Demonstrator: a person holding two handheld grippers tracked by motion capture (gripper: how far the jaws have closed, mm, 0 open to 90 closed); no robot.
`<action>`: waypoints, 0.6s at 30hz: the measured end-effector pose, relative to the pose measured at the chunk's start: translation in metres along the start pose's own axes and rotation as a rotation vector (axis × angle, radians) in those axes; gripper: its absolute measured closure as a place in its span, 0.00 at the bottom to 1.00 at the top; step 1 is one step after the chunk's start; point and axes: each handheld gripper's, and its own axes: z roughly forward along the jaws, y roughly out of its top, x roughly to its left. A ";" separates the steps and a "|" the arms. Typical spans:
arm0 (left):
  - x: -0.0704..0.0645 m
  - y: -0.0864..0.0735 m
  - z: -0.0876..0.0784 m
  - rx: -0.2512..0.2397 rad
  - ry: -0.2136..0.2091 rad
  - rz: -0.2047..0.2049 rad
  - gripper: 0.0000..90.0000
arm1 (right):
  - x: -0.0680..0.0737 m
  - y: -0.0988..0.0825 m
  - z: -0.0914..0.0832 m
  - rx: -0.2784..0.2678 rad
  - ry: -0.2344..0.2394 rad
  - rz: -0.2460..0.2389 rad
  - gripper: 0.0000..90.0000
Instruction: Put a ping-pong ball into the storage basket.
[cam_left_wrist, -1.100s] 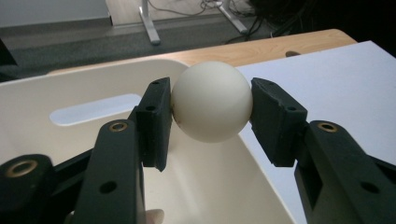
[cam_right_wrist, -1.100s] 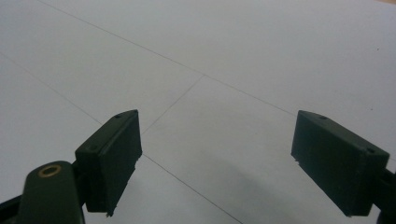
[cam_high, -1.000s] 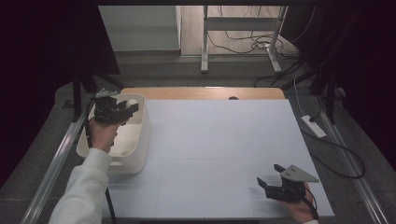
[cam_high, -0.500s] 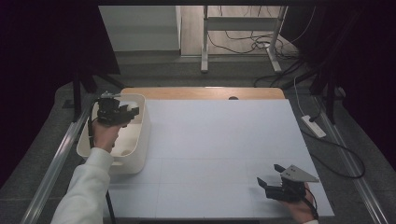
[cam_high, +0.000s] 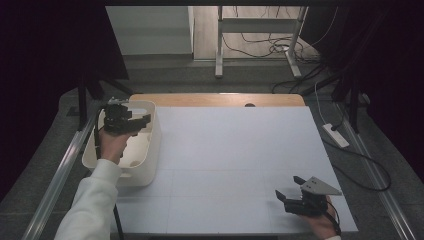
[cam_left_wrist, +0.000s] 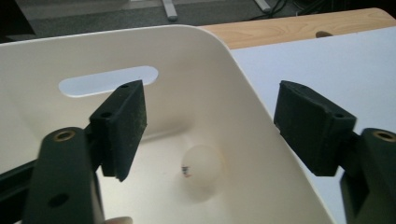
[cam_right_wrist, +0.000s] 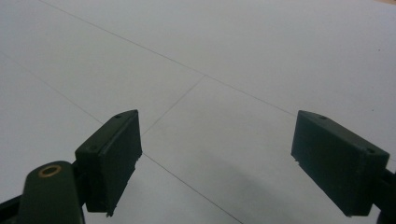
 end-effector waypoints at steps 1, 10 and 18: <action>-0.001 0.000 -0.001 -0.005 -0.007 0.003 0.27 | 0.000 0.000 0.000 0.000 0.001 -0.001 0.18; -0.019 0.002 -0.015 -0.046 -0.083 0.061 0.25 | 0.000 0.000 0.000 0.000 -0.001 -0.004 0.18; -0.041 0.001 -0.024 -0.084 -0.195 0.104 0.24 | 0.000 0.000 -0.001 0.001 -0.006 -0.003 0.18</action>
